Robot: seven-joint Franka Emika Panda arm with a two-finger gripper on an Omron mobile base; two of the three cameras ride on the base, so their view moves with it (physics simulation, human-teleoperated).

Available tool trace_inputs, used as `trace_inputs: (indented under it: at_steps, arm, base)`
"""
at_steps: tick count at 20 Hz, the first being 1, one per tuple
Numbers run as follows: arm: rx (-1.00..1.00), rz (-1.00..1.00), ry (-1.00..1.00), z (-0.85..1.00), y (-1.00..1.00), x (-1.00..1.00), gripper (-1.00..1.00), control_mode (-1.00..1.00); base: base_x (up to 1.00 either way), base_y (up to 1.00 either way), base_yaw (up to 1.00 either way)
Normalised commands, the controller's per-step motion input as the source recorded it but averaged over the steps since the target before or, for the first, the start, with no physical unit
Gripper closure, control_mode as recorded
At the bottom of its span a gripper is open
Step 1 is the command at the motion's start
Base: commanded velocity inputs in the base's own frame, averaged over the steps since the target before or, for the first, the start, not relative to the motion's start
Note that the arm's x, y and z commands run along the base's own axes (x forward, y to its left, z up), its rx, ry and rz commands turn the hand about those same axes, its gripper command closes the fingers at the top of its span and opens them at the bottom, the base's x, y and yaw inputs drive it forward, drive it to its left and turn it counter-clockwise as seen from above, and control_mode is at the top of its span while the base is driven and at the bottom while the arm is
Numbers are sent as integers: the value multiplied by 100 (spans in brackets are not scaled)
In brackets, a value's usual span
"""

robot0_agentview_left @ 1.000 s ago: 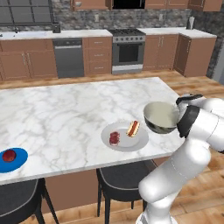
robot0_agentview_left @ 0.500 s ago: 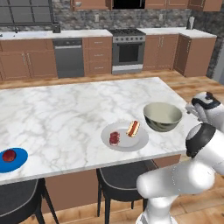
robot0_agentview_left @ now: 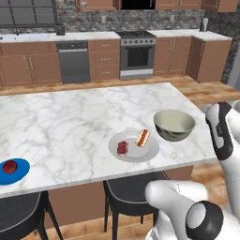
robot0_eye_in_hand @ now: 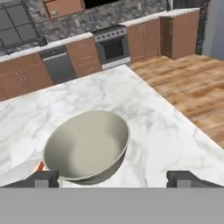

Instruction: Take the smaller bowl and place it next to the appetizer plate on the dining counter , and place the larger bowl next to the plate with cooked food.

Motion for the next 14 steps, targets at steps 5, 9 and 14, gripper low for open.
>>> trace_inputs:
  at_steps: [5, 9, 14]
  arm:
    - [-31, 0, -26, 99, 100, -65, -100, -100]
    - [-24, 0, 12, 86, 90, -26, -100, -100]
    - [-16, 0, 48, 60, 33, 0, -100, -100]
  base:
    - [0, 0, 0]
    - [0, 0, 0]
    - [0, 0, 0]
